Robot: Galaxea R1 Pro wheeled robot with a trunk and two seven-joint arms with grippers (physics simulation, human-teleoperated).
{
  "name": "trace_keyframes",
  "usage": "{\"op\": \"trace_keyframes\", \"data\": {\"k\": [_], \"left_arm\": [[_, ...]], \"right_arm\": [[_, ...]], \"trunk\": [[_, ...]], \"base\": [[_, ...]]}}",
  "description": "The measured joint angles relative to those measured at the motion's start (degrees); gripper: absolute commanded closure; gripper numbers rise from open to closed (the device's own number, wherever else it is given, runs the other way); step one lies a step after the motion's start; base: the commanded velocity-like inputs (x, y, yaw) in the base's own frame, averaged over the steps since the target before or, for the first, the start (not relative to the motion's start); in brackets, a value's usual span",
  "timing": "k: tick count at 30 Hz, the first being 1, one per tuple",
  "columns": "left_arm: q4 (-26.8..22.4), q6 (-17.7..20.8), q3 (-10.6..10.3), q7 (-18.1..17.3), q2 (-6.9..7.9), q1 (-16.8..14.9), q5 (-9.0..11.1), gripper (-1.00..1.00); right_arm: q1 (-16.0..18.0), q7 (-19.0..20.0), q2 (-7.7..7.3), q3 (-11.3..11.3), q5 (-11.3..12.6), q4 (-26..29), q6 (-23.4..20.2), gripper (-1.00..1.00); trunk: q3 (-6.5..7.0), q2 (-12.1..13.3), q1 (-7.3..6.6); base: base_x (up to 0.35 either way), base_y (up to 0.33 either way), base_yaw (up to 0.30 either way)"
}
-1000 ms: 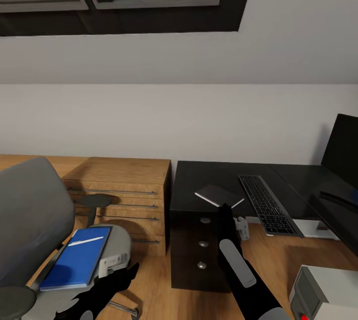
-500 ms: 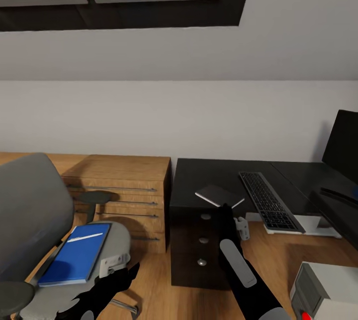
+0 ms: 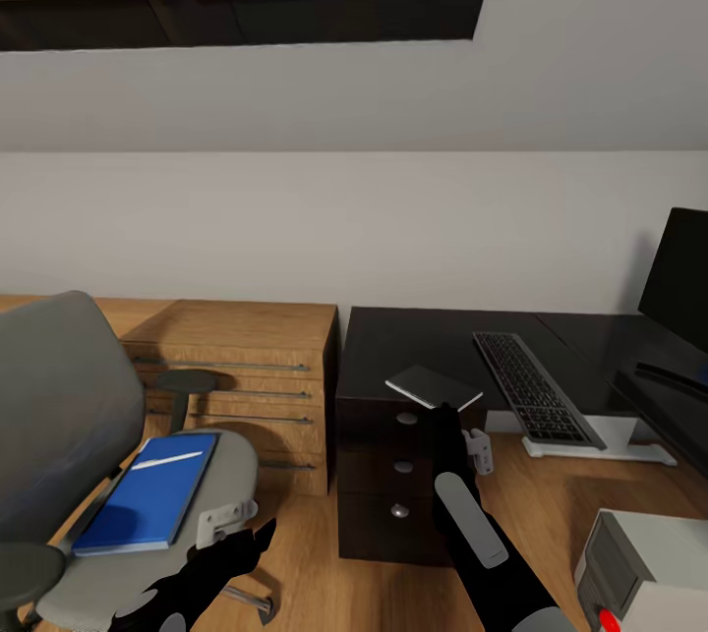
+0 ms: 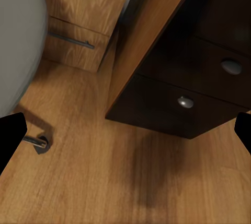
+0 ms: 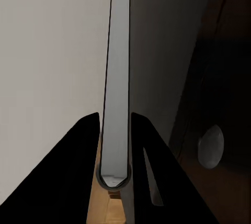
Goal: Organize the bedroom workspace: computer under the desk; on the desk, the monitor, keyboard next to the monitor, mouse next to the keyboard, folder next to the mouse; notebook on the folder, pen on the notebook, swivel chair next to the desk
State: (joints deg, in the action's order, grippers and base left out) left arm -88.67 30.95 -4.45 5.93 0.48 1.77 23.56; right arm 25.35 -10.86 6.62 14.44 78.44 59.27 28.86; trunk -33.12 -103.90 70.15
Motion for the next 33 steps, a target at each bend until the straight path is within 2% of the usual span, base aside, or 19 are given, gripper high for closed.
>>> {"op": "trace_keyframes", "data": {"k": [9,24,33], "left_arm": [[0.00,0.00,0.00,0.00,0.00,0.00,0.00,-1.00],[0.00,0.00,0.00,0.03,0.00,0.00,0.00,-1.00],[0.00,0.00,0.01,0.00,0.06,0.00,0.06,-1.00]], "right_arm": [[0.00,0.01,0.00,0.01,-0.13,0.01,-0.03,1.00],[0.00,0.00,0.02,0.00,-0.17,0.00,0.06,1.00],[0.00,0.08,0.07,0.08,-0.20,0.01,0.05,1.00]], "trunk": [[-0.18,-0.42,0.23],[-2.87,-6.42,3.52],[-2.88,-6.43,3.52]], "base": [[0.000,0.000,0.000],[0.000,0.000,0.000],[0.000,0.000,0.000]]}}
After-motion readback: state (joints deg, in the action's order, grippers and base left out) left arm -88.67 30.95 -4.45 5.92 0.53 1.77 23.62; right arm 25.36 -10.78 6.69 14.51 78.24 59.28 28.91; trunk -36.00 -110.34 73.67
